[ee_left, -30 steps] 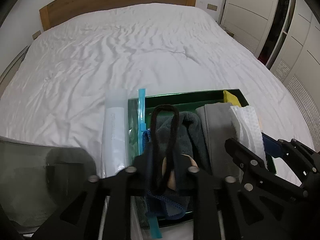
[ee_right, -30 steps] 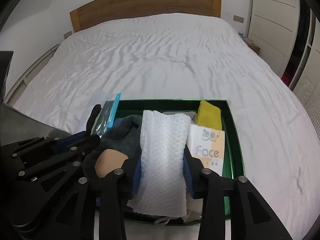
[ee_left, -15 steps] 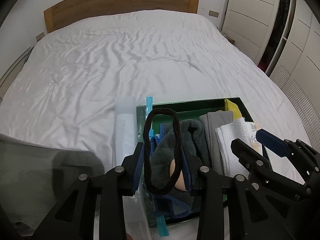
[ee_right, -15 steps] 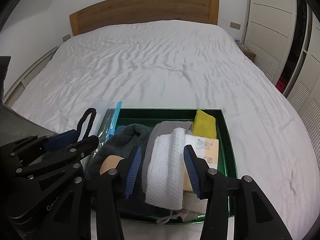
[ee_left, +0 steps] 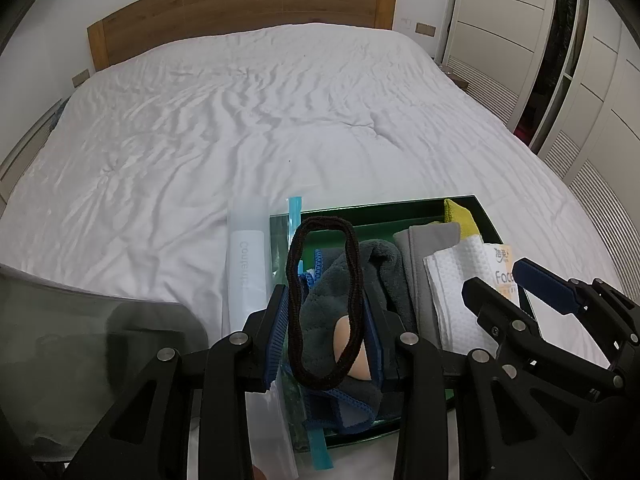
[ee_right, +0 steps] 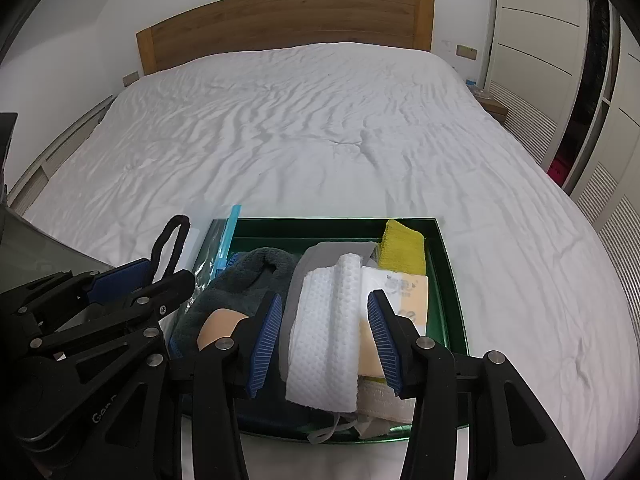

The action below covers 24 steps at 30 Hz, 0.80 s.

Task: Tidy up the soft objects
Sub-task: 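Lower the hair tie and white cloth into the tray and open both tools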

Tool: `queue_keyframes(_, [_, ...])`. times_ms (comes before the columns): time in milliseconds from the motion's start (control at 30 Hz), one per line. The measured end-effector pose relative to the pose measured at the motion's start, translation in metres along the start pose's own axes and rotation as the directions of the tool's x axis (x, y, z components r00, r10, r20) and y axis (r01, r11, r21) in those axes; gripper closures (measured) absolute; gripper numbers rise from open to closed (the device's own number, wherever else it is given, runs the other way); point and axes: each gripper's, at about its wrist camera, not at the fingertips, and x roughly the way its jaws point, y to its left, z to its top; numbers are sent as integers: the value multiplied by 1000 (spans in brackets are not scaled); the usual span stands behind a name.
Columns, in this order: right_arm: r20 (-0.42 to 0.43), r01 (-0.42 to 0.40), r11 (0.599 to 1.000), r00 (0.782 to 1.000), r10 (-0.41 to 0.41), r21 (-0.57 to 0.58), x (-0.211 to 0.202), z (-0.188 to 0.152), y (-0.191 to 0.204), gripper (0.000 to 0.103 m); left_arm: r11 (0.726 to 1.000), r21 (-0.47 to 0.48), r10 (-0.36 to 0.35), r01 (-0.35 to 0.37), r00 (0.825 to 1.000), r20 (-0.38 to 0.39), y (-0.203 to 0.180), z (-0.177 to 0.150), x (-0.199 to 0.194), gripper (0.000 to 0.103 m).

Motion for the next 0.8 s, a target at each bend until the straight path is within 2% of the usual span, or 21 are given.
queue_keyframes(200, [2, 7, 1000, 1000, -7, 1, -4, -1, -2, 56, 1000, 2, 1, -1, 1000, 4, -1, 0, -1, 73])
queue_keyframes(367, [12, 15, 1000, 1000, -15, 6, -10, -1, -5, 54, 1000, -3, 11, -11, 1000, 16, -3, 0, -7, 65])
queue_keyframes(800, [28, 38, 999, 999, -38, 12, -27, -6, -6, 50, 1000, -7, 15, -15, 999, 33, -7, -3, -19, 63])
